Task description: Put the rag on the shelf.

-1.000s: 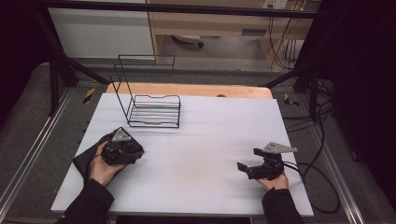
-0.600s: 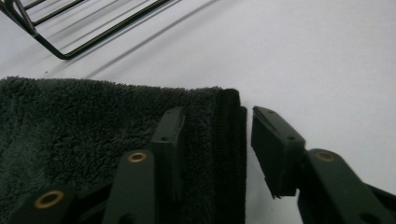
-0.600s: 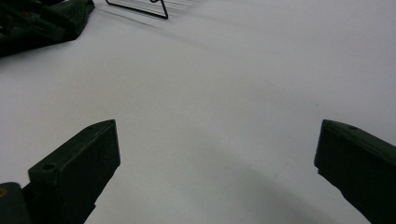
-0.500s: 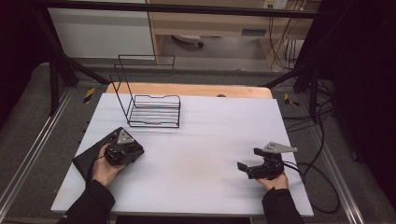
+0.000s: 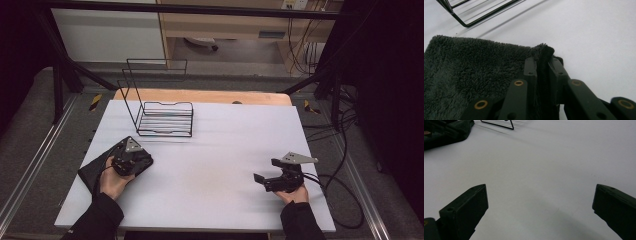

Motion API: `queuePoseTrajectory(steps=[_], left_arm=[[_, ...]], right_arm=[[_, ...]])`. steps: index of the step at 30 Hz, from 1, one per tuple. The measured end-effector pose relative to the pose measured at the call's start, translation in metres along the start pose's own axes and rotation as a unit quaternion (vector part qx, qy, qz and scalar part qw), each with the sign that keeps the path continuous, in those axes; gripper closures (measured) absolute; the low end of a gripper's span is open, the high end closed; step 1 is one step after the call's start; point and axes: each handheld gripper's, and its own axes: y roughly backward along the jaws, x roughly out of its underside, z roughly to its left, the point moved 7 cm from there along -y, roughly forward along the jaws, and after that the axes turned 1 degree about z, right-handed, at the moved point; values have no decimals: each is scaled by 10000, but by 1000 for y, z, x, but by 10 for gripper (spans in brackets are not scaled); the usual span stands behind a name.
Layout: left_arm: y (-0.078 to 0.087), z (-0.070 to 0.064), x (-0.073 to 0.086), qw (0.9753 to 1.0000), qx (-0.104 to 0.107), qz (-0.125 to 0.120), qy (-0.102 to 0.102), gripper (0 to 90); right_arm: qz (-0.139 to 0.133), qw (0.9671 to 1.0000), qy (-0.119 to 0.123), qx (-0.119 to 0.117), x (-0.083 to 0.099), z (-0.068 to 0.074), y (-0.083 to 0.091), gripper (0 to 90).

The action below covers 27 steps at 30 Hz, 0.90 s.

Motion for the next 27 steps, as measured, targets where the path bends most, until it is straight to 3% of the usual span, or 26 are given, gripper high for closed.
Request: queuePoseTrajectory(steps=[12, 27], left_arm=[[10, 5, -3, 9988, 339, -218, 293, 839], [38, 8, -13, 9963, 439, -626, 389, 842]], right_arm=[[-19, 10000, -50, -23, -1, 0, 0, 9], [-28, 10000, -40, -48, -1, 0, 1, 10]])
